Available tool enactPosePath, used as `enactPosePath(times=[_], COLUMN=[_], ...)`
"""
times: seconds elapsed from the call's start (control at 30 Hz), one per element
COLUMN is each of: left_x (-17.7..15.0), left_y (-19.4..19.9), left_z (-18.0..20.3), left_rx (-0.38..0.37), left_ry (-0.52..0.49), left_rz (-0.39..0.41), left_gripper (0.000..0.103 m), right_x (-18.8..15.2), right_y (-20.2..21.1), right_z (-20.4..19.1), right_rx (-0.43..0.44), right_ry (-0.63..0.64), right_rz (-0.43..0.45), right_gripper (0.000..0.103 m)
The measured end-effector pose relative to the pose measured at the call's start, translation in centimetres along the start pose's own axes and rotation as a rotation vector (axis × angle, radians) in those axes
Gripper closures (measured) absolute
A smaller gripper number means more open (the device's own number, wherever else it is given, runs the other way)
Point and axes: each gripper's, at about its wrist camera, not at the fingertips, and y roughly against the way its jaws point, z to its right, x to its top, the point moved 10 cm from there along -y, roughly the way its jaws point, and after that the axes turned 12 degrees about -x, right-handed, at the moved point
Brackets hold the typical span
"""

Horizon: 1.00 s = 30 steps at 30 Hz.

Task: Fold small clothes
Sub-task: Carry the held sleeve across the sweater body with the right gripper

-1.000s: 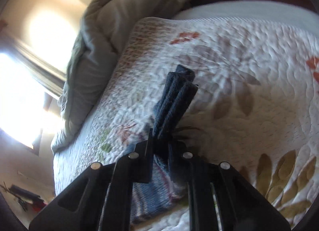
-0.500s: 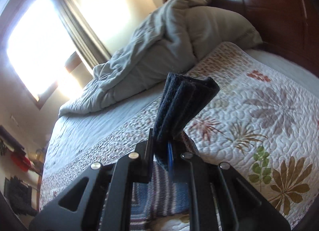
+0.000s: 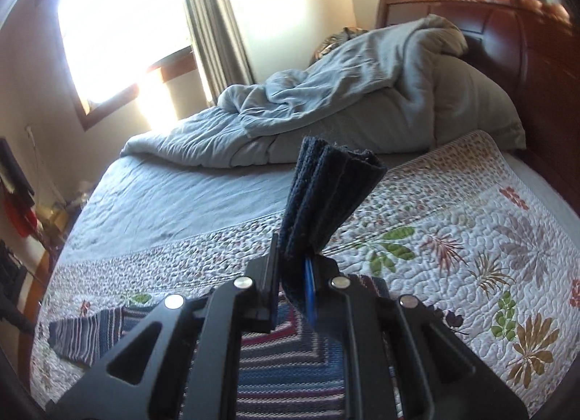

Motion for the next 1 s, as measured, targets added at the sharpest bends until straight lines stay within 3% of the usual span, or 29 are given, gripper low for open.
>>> enactPosePath(times=[0.13, 0.5, 0.8, 1.0], left_x=[0.4, 1.8, 2.5, 2.8], left_y=[0.5, 1.7, 2.7, 3.2], left_z=[-1.9, -6.3, -8.1, -9.1], left_rx=[0.047, 0.037, 0.024, 0.032], left_ry=[-0.024, 0.065, 0.112, 0.124], left_rz=[-0.022, -0.014, 0.007, 0.015], left_gripper=[0.004, 0.004, 0.004, 0.004], right_x=[-1.2, -7.2, -17.9, -24.5], right_y=[-0.1, -1.8, -6.3, -8.9], right_z=[-4.8, -17.0, -24.8, -27.7], right_rx=[-0.002, -0.073, -0.212, -0.293], right_ry=[0.074, 0.366, 0.667, 0.813], right_rz=[-0.004, -0.003, -0.018, -0.023], right_gripper=[0.092, 0.093, 0.093, 0.092])
